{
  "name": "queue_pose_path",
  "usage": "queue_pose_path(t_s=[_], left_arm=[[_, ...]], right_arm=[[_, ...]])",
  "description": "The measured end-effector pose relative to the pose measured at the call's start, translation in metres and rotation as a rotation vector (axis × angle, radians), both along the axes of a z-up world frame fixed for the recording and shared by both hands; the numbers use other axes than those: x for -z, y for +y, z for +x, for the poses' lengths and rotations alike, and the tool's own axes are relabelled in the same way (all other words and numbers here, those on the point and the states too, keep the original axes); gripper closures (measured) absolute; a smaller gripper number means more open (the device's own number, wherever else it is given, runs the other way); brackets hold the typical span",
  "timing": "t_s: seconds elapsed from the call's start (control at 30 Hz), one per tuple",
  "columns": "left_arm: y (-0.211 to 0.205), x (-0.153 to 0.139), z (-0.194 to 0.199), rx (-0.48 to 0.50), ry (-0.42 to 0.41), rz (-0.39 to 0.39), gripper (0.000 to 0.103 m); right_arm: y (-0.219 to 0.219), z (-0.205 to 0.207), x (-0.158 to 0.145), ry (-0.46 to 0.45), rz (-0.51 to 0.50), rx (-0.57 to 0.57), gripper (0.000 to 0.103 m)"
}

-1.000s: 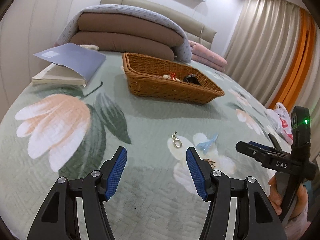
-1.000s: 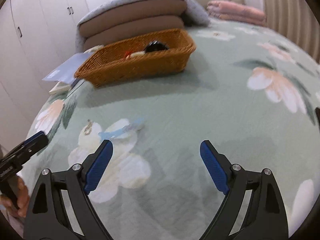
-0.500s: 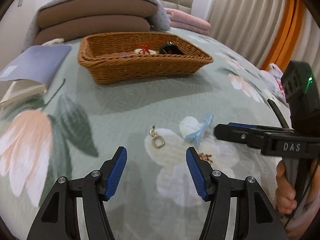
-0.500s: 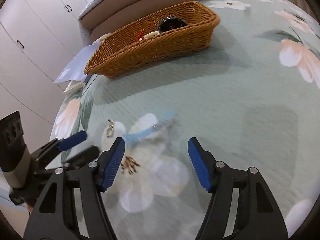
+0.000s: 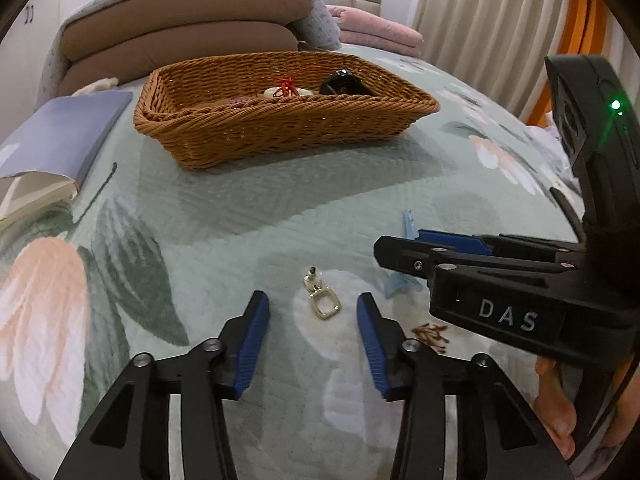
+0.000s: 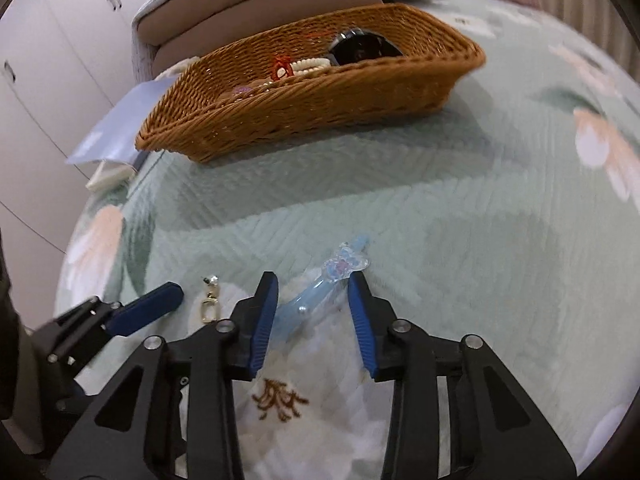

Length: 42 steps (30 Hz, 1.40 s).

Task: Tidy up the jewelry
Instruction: 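Grasp gold clasp charm with left gripper while right gripper grasps light blue hair clip, then carry gold charm into basket with left gripper while right gripper drops blue clip there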

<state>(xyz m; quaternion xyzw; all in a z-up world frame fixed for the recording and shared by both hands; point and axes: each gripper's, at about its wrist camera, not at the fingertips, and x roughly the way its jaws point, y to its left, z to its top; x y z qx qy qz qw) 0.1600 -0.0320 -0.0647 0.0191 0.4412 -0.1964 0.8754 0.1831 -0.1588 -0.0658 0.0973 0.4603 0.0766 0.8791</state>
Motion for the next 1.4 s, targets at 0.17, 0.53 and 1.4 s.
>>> queue_pose_path(t_s=[0.17,0.53,1.4], left_arm=[[0.005,0.001,0.001,-0.005,-0.007,-0.005,0.087],[0.008,0.001,-0.001,-0.010,-0.008,-0.016,0.087],[-0.001,-0.034,-0.017,0.006,-0.158,-0.025,0.088]], right_arm=[[-0.005,-0.004,0.002,-0.017,-0.089,-0.088,0.088],[-0.044,-0.015,0.003,-0.049,-0.088,-0.204,0.089],[-0.029,-0.039,-0.034,-0.186,-0.049,-0.304,0.091]])
